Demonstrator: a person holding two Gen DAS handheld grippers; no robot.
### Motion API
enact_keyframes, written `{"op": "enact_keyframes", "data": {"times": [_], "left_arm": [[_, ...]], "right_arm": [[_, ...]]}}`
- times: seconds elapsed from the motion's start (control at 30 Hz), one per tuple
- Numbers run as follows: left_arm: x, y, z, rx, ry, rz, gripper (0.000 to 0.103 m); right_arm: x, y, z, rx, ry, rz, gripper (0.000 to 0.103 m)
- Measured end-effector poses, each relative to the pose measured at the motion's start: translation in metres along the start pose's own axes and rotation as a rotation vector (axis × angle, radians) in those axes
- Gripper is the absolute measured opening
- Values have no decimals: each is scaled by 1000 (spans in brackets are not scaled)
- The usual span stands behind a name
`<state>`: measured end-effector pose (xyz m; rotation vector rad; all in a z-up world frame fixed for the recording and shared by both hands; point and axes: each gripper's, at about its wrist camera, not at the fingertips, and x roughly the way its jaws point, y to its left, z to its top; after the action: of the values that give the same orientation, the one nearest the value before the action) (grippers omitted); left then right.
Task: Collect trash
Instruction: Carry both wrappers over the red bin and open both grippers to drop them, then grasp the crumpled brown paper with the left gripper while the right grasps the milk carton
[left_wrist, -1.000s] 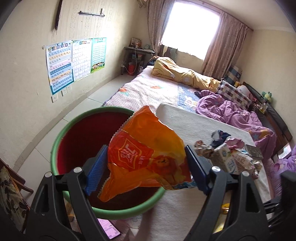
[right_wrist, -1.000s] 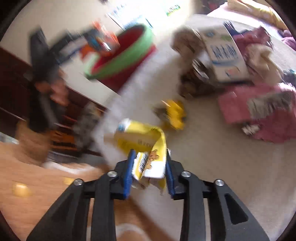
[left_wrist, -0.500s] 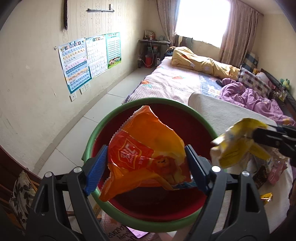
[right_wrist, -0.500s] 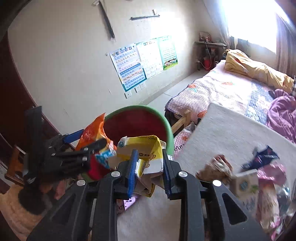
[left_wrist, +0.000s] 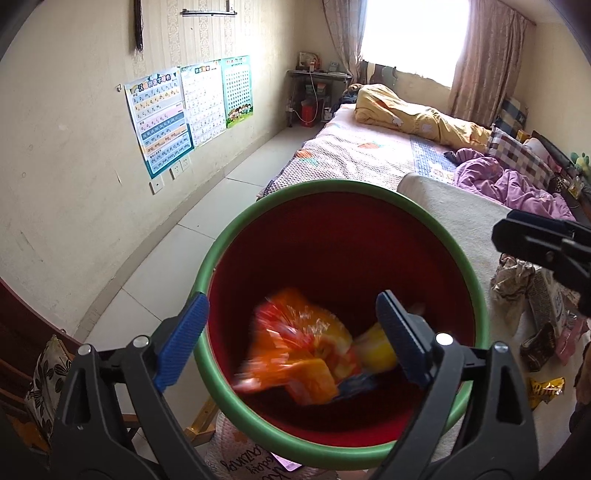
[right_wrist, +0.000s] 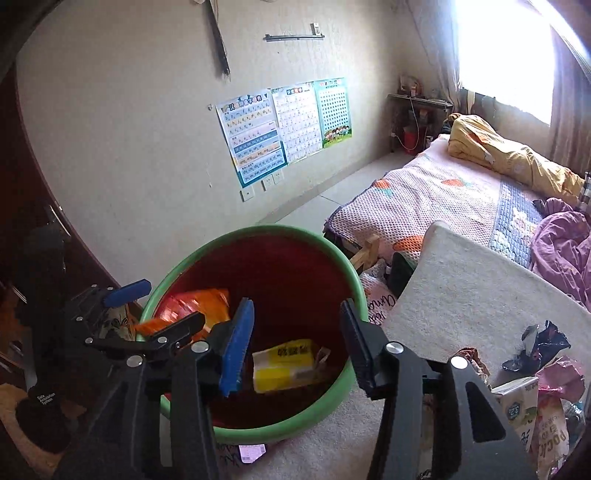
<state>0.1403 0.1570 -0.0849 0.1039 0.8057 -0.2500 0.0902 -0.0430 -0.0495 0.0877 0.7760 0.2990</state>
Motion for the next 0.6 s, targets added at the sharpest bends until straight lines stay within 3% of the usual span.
{"op": "enact_keyframes", "data": {"times": [0.37, 0.6], "left_arm": [[-20, -7, 10, -8, -48, 20, 90], [-35, -21, 6, -38, -62, 31, 90]], "right_arm": [[-42, -17, -13, 39, -60, -32, 67], [-67, -38, -44, 60, -41, -45, 67]]}}
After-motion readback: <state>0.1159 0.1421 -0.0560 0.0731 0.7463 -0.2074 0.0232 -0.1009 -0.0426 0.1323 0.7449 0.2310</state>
